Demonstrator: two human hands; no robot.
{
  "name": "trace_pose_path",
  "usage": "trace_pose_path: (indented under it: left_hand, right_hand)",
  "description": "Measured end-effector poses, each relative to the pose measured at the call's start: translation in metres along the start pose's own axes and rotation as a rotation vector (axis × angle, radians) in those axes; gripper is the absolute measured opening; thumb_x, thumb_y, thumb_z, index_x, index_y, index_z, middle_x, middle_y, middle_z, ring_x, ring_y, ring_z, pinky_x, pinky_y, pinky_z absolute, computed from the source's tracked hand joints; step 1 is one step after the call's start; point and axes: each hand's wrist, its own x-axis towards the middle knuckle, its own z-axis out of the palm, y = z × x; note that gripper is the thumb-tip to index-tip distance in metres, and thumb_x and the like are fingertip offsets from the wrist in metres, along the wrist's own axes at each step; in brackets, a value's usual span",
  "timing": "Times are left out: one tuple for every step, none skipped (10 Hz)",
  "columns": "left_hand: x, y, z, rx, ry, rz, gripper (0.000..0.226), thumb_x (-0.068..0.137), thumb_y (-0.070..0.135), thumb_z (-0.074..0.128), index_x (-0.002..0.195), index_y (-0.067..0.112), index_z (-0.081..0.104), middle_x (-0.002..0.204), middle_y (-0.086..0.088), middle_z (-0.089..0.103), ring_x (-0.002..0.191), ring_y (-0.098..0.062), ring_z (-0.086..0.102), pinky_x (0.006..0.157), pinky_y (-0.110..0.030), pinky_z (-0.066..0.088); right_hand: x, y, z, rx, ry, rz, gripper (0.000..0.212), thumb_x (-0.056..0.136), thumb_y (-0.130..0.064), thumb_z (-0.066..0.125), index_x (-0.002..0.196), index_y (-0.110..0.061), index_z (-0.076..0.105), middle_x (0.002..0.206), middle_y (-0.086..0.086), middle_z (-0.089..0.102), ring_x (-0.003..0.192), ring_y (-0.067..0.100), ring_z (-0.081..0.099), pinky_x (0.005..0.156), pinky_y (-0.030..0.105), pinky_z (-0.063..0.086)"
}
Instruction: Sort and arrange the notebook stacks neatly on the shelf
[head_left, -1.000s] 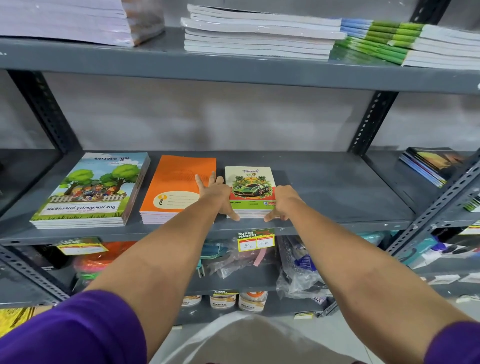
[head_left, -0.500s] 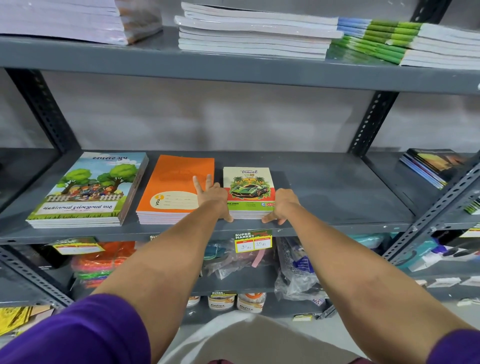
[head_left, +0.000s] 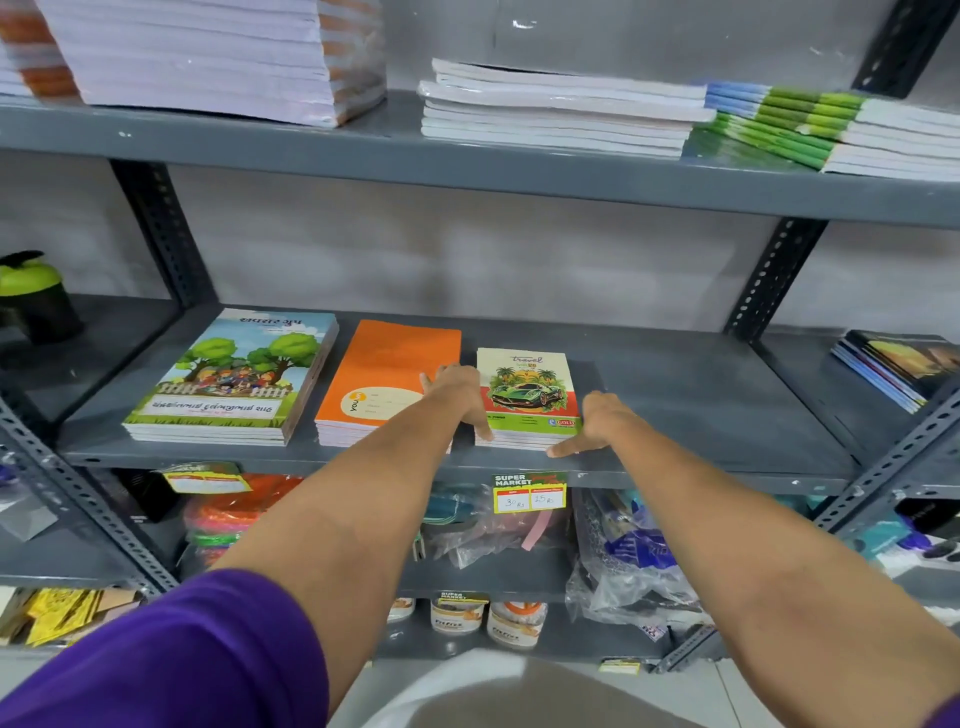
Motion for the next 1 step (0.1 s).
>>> trace_pose_path:
  left_hand:
    - [-0.0021,-0.0028,-0.0067,-0.036,0.037,0.045,0.076,0.056,0.054,0.083,0.108,0.003,0.061,0.109,-0.007,0.062,0.112,-0.028,0.055,0.098,-0.042,0.044]
  right_hand:
    - [-0.0092,-0.0008,-0.0049,-0.039,0.074,0.065,0.108,0.045,-0.076,0.075,0.124,-0.010,0.041,0.121,0.006,0.055,0.112,0.026,0.055,0.087,0.040,0.049]
